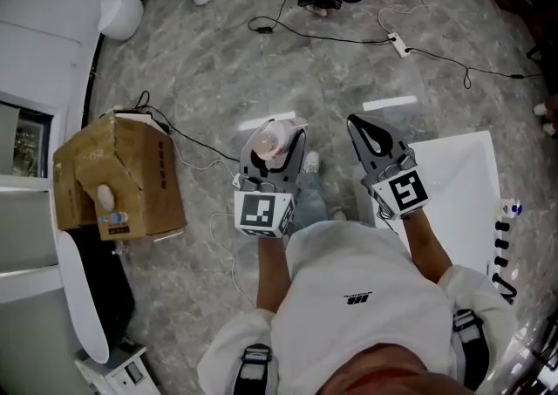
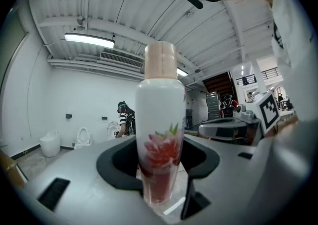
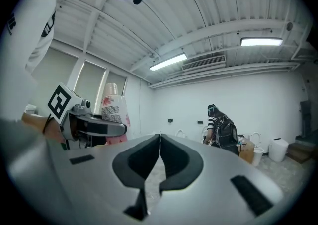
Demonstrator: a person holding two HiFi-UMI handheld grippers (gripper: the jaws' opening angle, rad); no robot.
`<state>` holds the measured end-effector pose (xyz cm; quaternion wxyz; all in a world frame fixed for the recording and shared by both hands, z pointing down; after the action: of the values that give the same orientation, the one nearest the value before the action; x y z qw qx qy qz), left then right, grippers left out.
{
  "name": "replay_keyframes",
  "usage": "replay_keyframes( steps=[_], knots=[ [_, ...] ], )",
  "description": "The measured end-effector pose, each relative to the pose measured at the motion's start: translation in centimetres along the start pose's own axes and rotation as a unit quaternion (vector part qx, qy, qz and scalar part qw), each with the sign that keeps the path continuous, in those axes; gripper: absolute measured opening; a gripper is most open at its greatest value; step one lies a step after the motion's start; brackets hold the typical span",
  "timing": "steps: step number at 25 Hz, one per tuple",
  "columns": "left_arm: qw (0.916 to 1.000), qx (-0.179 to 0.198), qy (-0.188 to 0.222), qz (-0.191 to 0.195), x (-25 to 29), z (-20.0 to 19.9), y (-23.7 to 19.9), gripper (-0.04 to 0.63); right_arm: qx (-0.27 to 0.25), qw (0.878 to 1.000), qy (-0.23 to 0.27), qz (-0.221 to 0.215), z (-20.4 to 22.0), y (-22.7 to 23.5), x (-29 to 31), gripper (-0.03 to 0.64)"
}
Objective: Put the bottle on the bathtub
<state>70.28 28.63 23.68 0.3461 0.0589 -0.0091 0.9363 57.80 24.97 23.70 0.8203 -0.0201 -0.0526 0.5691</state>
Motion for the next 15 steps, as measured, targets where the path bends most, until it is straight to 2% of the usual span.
replay_keyframes(
  steps=[6, 15],
  knots=[
    [0.9992, 0.005, 0.005, 0.039, 7.0, -0.5, -4.2, 0.222, 0.007, 1.0, -0.006, 0.028, 0.4, 4.2, 6.2, -0.005],
    [0.9939, 0.011, -0.017, 0.109, 18.1, -1.7, -10.1, 0.222, 0.015, 0.997, -0.035, 0.063, 0.7, 11.2, 16.2, -0.005]
  ],
)
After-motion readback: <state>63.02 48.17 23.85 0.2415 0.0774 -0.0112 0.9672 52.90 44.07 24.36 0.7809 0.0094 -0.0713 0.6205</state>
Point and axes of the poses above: the fingertips, and each gripper's own axes: x forward along the fingers, y to its right, z out of its underside, the point moved 2 cm from there along -x, backward along the fingers, and after that the axes turned 3 degrees about -y, right-handed, at the moved point
